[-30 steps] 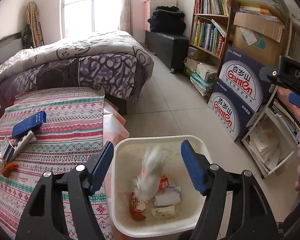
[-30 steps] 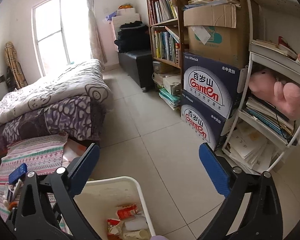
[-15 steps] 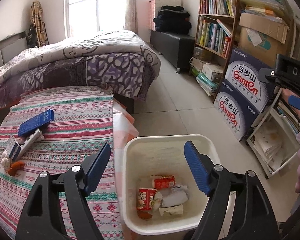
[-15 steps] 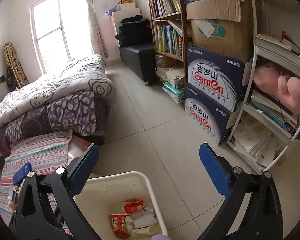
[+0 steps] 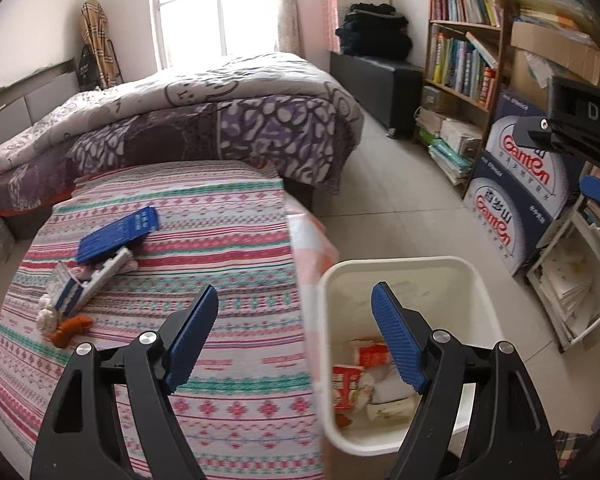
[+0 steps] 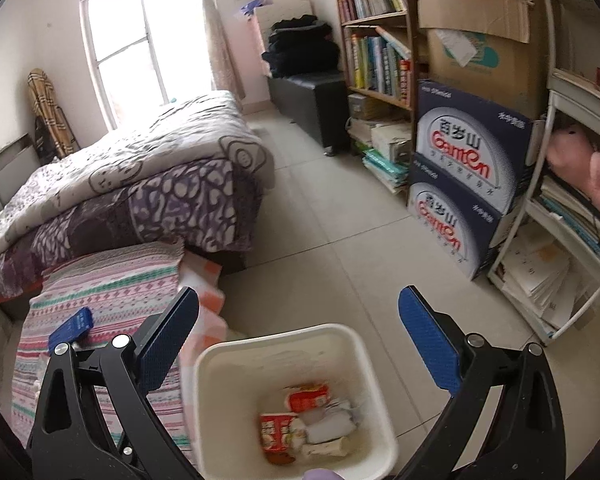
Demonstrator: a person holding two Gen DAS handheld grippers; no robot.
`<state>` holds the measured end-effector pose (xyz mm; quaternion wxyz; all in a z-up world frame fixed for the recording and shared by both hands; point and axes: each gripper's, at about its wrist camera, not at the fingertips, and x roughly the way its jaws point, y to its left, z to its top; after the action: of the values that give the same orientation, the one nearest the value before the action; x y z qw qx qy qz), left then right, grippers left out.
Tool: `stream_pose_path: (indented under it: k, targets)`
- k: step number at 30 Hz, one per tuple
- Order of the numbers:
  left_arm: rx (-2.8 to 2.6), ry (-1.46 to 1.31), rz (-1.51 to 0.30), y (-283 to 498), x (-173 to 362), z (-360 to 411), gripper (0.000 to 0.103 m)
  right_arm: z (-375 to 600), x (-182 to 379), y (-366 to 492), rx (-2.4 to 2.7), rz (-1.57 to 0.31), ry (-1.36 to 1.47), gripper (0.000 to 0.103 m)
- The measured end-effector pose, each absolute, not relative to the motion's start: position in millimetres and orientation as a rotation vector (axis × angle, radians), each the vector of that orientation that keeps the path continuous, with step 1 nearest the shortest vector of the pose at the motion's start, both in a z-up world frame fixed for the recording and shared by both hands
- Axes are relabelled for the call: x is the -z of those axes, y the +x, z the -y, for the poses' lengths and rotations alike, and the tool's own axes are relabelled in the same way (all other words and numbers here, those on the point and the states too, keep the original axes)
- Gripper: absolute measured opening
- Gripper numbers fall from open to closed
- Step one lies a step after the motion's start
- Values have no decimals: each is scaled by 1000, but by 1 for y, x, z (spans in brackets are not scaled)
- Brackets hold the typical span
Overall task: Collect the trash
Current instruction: 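Move the left tool to the blanket and grasp the other orange strip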
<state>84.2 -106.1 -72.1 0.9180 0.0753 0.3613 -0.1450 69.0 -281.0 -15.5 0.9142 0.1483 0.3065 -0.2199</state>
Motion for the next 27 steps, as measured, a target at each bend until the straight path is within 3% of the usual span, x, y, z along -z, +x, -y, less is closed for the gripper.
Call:
stream_pose_path:
  k: [27]
  targets:
    - [-60, 249, -1047, 176, 153, -104, 77, 119, 68, 149, 167, -844, 183, 96]
